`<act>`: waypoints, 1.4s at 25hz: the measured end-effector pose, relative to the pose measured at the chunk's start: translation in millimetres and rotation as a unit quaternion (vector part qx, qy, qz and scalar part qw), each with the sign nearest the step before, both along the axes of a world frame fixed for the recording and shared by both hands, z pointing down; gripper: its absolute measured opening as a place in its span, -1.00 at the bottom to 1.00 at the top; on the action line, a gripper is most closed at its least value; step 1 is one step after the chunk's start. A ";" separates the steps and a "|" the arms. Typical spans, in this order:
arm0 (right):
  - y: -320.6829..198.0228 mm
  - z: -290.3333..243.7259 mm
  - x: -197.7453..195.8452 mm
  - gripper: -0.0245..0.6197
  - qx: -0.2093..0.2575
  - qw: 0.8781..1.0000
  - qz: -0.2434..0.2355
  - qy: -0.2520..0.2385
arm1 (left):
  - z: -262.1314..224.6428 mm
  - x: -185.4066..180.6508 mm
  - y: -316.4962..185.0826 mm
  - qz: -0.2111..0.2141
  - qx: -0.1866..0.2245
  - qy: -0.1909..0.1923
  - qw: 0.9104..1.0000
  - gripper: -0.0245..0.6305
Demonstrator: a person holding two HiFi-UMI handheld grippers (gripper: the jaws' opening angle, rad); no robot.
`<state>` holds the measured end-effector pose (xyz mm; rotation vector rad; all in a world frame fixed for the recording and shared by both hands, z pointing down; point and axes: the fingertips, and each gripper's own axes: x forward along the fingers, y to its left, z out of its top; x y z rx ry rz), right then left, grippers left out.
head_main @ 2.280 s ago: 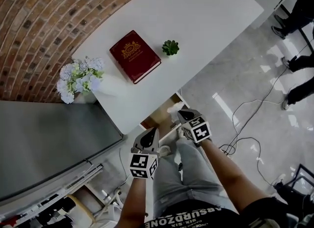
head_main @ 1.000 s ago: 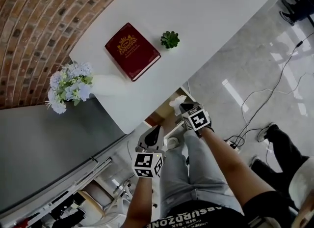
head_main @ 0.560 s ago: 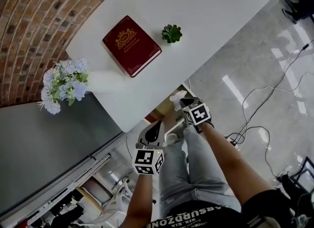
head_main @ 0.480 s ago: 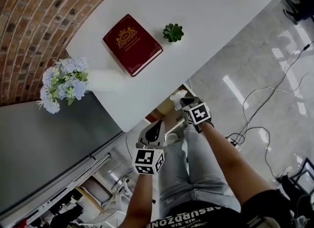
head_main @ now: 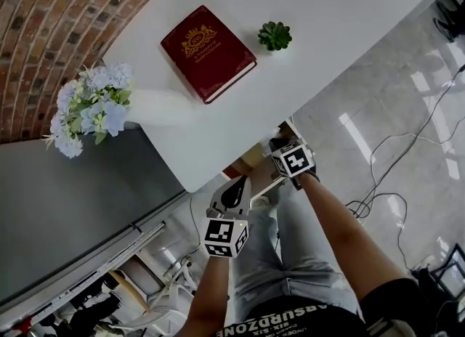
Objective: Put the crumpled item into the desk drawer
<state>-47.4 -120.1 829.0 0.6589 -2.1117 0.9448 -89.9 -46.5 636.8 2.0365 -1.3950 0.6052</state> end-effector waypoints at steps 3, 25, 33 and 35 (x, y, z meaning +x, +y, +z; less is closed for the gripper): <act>-0.7 12.0 -6.7 -0.92 0.006 1.000 -0.019 0.017 | 7.5 -5.4 1.3 -0.006 0.004 -0.002 1.000 -0.91; 5.3 59.7 -48.2 -0.88 0.010 0.981 -0.177 0.075 | 40.4 -23.1 6.1 -0.039 0.005 -0.005 0.999 -0.91; 10.5 41.5 -46.2 -0.73 0.002 0.983 -0.171 0.065 | 23.8 -20.6 9.9 -0.035 0.003 0.000 0.999 -0.91; 12.1 29.0 -45.9 -0.73 0.005 0.984 -0.169 0.059 | 14.7 -18.2 11.4 -0.032 0.003 0.003 0.999 -0.91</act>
